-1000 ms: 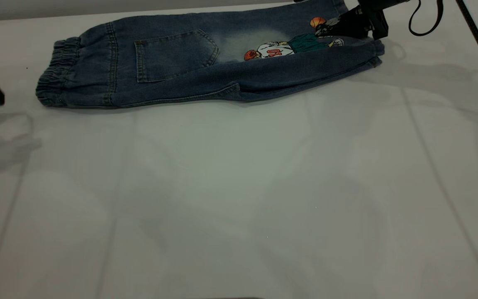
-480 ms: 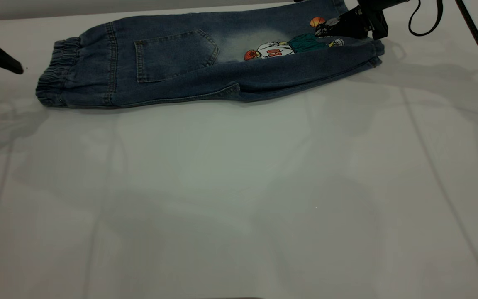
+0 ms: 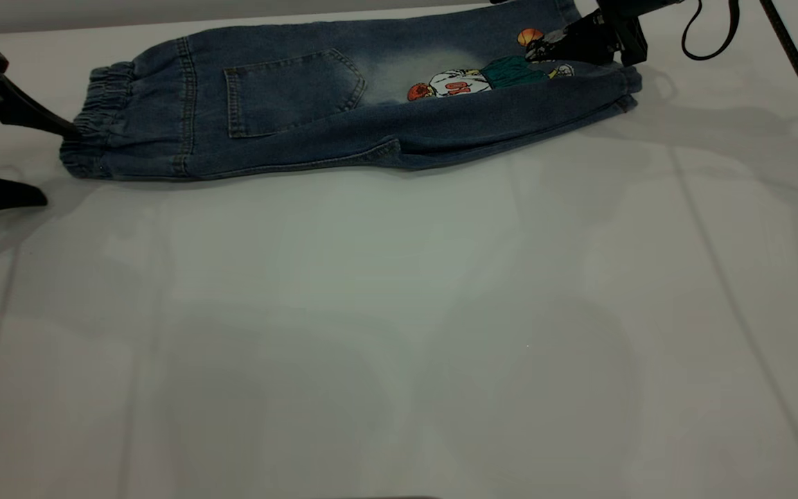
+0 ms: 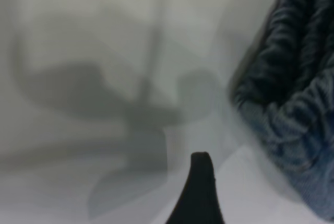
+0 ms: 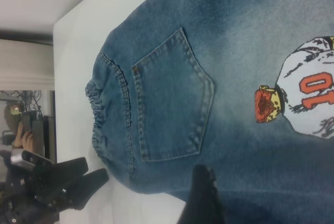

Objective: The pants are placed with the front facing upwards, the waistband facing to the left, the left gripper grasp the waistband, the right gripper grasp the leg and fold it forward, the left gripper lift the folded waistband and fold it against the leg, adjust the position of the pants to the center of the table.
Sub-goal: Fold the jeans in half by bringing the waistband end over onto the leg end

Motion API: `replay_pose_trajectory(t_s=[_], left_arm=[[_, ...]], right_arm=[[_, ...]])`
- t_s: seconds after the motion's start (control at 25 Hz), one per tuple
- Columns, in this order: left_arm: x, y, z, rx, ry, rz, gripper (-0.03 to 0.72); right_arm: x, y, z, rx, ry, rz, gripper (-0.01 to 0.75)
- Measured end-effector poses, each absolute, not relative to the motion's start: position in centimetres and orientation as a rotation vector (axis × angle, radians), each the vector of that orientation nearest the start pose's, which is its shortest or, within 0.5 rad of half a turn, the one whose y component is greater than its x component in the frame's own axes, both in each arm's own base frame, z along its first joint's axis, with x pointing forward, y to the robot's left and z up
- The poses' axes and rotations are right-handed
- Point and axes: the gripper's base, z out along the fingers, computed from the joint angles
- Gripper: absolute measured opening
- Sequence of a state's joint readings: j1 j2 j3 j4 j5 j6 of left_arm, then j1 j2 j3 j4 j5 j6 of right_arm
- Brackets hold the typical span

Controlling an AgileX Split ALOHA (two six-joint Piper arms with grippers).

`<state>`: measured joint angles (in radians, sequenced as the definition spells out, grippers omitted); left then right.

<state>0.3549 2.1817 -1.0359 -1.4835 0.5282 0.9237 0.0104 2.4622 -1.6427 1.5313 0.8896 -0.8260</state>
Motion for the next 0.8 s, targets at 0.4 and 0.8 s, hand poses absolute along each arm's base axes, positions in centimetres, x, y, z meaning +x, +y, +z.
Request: replay_pose_trajectory(t_s=[0.4, 0.8], left_arm=[[37.5, 6.8, 3.8, -0.972, 2.394, -0.798, 0.573], [38.6, 5.9, 2.7, -0.986, 2.367, -0.831, 0.475]], right_arm=[[48.5, 7.6, 7.9, 0.312, 2.361, 1.372, 0.494], [48.5, 7.6, 7.9, 0.302, 2.36, 1.369, 0.494]])
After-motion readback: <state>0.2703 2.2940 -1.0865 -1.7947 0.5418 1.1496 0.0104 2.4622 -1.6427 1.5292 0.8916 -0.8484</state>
